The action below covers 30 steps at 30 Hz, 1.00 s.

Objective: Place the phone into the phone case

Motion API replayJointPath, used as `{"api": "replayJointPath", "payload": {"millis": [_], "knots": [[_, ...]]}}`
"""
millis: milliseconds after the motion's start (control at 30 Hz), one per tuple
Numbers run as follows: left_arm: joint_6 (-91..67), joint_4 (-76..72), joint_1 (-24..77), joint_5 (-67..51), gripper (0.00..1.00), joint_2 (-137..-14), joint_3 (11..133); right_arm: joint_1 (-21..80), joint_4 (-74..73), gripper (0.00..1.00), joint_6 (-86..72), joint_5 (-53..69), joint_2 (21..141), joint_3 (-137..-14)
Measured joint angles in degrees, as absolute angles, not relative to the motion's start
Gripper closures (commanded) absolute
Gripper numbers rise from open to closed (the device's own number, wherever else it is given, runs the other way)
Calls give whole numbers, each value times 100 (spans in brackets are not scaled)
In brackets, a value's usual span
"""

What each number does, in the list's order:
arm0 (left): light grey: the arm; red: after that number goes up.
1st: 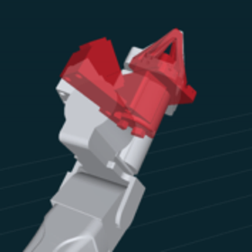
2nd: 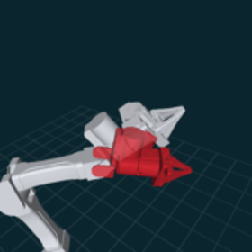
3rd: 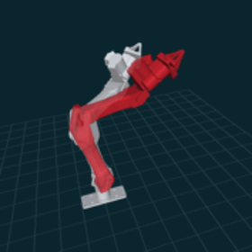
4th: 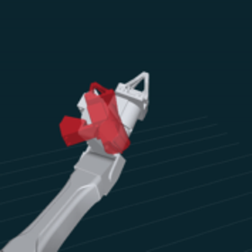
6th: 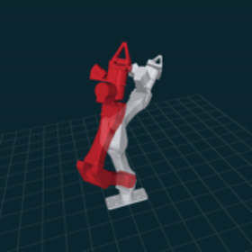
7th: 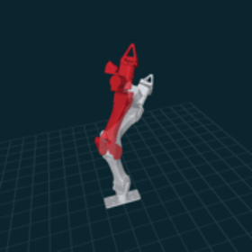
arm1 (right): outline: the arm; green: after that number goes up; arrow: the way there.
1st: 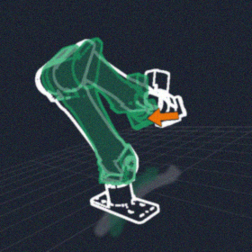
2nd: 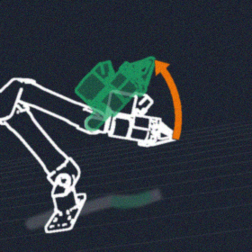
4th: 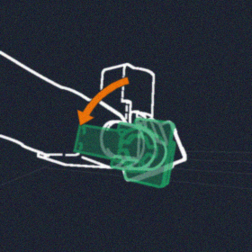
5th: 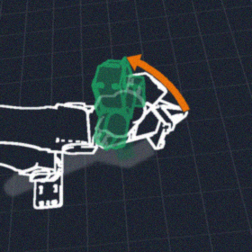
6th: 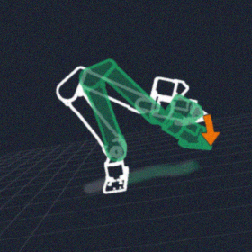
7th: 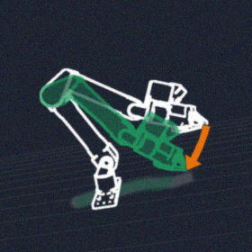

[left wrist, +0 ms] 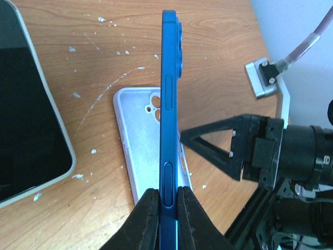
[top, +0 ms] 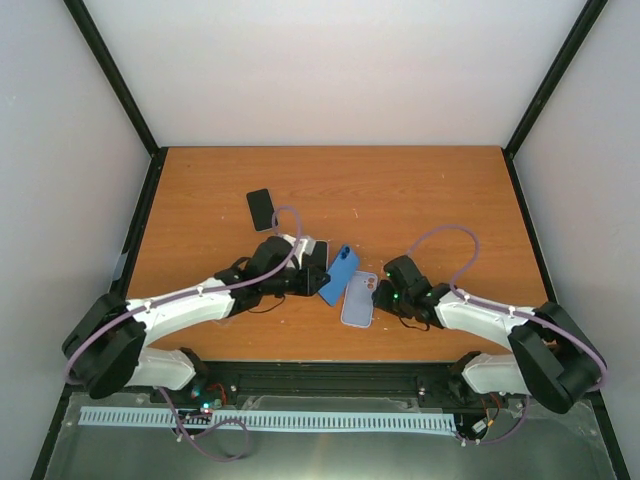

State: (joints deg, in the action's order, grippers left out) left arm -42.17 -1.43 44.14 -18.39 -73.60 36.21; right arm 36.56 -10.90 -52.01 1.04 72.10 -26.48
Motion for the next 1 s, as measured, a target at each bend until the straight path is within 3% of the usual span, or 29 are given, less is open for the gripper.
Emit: {"api": "replayJointPath", "payload": {"millis": [500, 1000], "knots": [[-4613, -158, 4960, -921, 100, -8237, 3920, 3629, 952, 72, -5951, 1168, 7618, -1984], [-4587, -204, 5478, 139, 99, -8628, 4139, 3629, 23, 56, -6351, 460, 5588, -1385]]}}
